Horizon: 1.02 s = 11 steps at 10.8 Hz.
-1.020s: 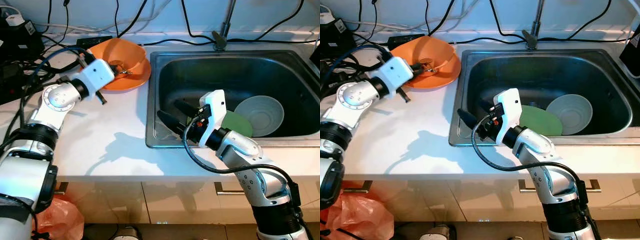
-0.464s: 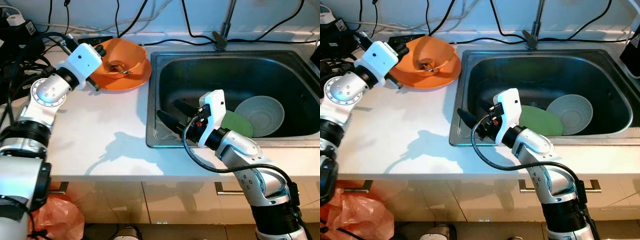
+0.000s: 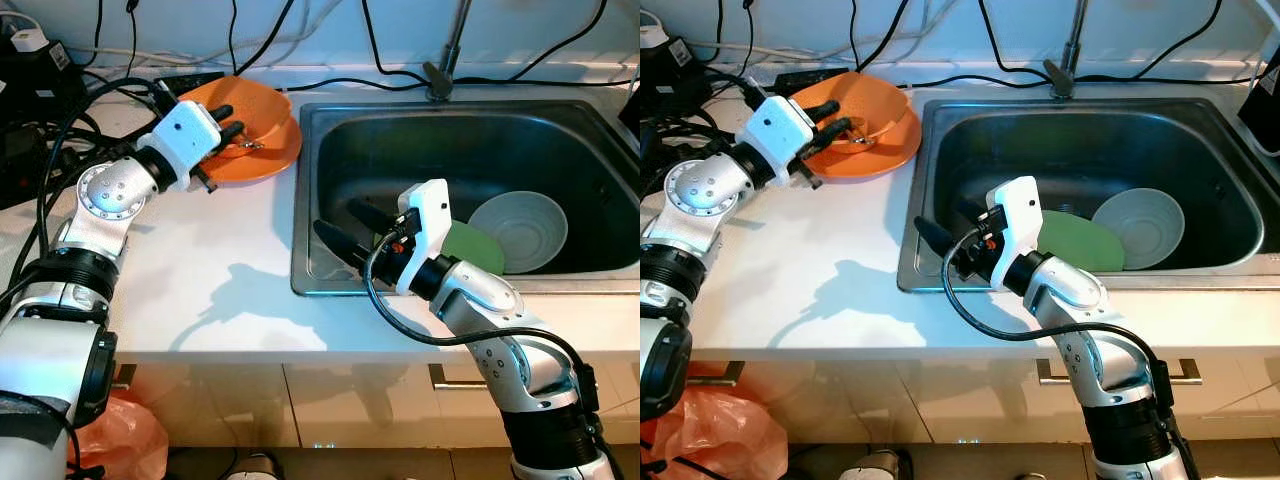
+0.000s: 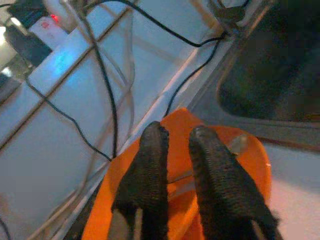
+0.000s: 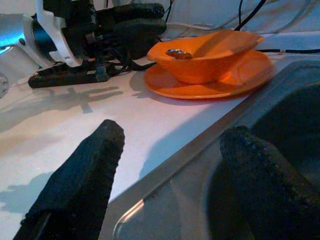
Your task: Kitchen organization
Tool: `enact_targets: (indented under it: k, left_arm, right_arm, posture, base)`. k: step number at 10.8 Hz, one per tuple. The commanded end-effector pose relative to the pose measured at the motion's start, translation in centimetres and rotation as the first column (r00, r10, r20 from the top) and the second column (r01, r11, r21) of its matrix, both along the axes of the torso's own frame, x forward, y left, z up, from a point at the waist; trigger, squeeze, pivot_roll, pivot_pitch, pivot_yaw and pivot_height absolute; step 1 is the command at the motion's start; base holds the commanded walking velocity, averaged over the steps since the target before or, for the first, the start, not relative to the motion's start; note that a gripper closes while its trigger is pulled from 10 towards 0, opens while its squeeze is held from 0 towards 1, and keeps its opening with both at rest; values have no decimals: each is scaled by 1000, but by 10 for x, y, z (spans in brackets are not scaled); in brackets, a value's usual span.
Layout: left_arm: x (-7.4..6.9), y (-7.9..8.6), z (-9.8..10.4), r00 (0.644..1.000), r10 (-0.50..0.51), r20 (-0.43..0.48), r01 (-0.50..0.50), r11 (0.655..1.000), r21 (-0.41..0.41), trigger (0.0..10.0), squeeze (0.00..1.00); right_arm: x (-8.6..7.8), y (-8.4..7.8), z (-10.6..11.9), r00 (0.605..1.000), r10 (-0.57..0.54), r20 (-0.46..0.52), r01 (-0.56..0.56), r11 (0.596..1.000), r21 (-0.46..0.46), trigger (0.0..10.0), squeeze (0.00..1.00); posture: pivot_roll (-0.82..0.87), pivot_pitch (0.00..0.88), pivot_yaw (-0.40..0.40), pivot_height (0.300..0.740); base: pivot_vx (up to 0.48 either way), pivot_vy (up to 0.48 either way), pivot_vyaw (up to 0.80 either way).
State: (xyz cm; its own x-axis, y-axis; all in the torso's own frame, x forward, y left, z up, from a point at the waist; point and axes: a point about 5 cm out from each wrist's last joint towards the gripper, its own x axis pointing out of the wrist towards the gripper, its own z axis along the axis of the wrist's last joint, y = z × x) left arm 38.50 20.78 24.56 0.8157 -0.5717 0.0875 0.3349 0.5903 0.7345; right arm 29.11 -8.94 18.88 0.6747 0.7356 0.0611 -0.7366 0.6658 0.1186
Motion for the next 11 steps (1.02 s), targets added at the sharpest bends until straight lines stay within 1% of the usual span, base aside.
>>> enact_targets:
  k: [1,3,4,5,6,8,10,11]
  left_arm:
    - [-3,4,2,1000,-16,3,16,1000,10,10000,1000]
    - [-5,11,5,1000,-21,-3,21,1000,19,10000,1000]
    - [-5,12,5,1000,-23,-9,24,1000,17,10000,1000]
    - [-7,13,2,999,-32,-22,32,999,32,10000,1000]
    - [-8,13,-2,999,-32,-24,33,997,63,10000,1000]
    - [-6,12,-7,999,-22,-50,25,998,58,10000,1000]
    - [-6,9,-11,997,-34,-68,40,995,92,10000,1000]
    - [-6,10,-11,999,-15,-49,22,990,137,10000,1000]
  right_arm:
    - [1,0,0,1000,-5,4,5,1000,3,10000,0]
    - [1,0,0,1000,-1,3,1,1000,3,10000,0]
    - [1,0,0,1000,-1,2,1,1000,3,10000,0]
    - [1,1,0,1000,1,2,-1,1000,6,10000,0]
    - [1,3,0,1000,2,2,-2,1000,9,10000,0]
    - [0,3,-1,1000,2,1,-2,1000,10,10000,0]
    - [-1,4,-1,1000,0,-1,0,1000,13,10000,0]
    - [-2,5,-1,1000,-3,-3,3,1000,17,10000,0]
  posture:
    - [64,94,72,740]
    - [64,94,72,740]
    - [64,94,72,740]
    - [71,92,74,740]
    - [71,92,75,740]
    - [72,92,79,740]
    - [70,96,83,740]
    - [69,103,86,740]
  base:
    - [0,0,0]
    - [0,0,0]
    - [0,0,0]
    - [0,0,0]
    - [0,0,0]
    - [0,0,0]
    - [0,0,0]
    - [0,0,0]
